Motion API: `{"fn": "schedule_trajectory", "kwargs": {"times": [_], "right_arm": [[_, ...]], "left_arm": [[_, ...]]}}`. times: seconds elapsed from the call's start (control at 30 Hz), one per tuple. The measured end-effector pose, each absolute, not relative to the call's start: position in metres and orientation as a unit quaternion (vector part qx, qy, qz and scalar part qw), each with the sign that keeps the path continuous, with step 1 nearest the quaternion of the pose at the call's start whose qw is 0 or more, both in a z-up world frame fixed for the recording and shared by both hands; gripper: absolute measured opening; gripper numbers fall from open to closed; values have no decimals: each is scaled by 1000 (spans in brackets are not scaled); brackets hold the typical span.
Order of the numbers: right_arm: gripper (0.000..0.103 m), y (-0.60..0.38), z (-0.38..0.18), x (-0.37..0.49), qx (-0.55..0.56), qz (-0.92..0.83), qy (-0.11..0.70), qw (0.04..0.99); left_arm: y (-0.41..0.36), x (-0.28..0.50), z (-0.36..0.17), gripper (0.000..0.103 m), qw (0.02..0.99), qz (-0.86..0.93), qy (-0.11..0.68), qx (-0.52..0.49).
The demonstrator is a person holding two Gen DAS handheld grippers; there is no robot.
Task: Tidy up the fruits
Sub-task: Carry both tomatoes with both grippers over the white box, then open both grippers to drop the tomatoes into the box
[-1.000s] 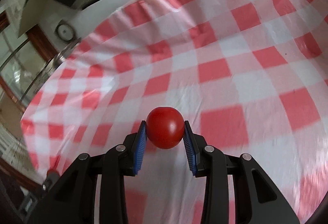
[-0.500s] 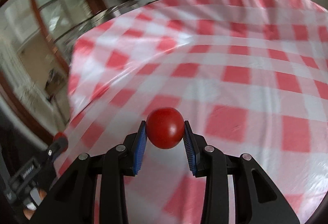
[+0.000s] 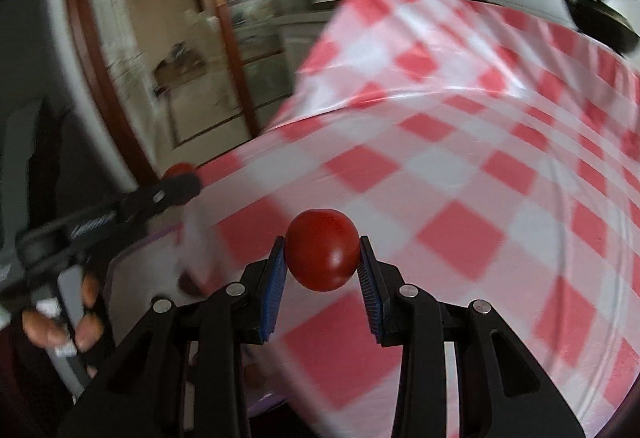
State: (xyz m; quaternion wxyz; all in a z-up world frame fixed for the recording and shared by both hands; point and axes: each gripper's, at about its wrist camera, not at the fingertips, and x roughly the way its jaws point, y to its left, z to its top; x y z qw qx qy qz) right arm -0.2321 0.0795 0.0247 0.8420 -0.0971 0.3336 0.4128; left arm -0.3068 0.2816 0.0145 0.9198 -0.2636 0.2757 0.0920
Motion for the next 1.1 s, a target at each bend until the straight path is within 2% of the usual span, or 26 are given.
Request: {"fn": "schedule_trajectory", "kwargs": {"times": [0.27, 0.43, 0.87, 1.1], "right_arm": [[36, 133, 9, -306, -199, 504, 299, 786], [36, 158, -16, -332, -251, 529, 308, 750], [36, 198, -93, -351, -346, 542, 360, 676], [36, 208, -113, -352, -364, 548, 376, 653]], "left_arm": [[311, -358, -30, 32, 894, 147, 321, -275], [318, -379, -65, 32, 869, 175, 366, -284], [332, -388, -123, 33, 804, 254, 451, -294], [340, -400, -134, 36, 786, 289, 454, -304]]}}
